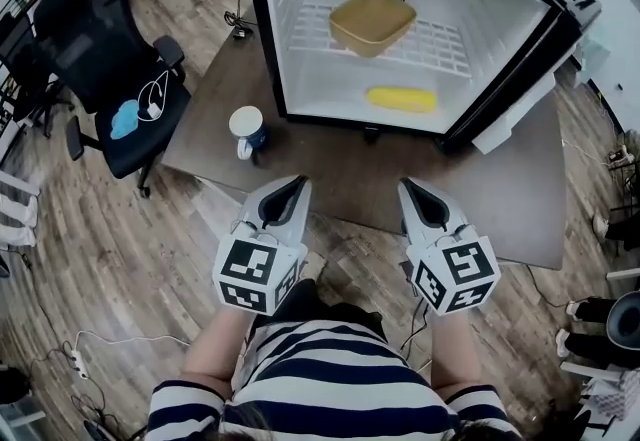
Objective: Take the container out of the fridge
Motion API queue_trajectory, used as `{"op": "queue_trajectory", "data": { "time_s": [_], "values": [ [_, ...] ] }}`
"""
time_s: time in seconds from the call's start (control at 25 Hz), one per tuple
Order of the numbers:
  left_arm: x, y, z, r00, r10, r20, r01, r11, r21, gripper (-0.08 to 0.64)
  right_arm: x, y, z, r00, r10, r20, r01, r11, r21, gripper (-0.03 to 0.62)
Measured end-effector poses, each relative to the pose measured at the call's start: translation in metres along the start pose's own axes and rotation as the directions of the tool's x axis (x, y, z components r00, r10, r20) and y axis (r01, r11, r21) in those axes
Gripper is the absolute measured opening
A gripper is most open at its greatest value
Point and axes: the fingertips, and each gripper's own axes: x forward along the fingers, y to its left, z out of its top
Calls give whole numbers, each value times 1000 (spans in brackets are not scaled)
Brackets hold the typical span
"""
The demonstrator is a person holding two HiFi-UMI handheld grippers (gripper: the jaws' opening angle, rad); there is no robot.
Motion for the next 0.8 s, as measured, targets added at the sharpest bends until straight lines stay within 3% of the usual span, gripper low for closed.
{"op": "queue_trajectory", "data": {
  "time_s": [0.6, 0.8],
  "values": [
    [58, 54, 37, 998, -51, 23, 49, 997, 51, 0, 97, -23, 71, 999, -5, 53, 14, 987, -160, -2],
    [74, 69, 44, 998, -63, 26, 62, 996, 58, 0, 121, -28, 98, 997, 6, 83, 12, 977, -213, 54]
  ]
}}
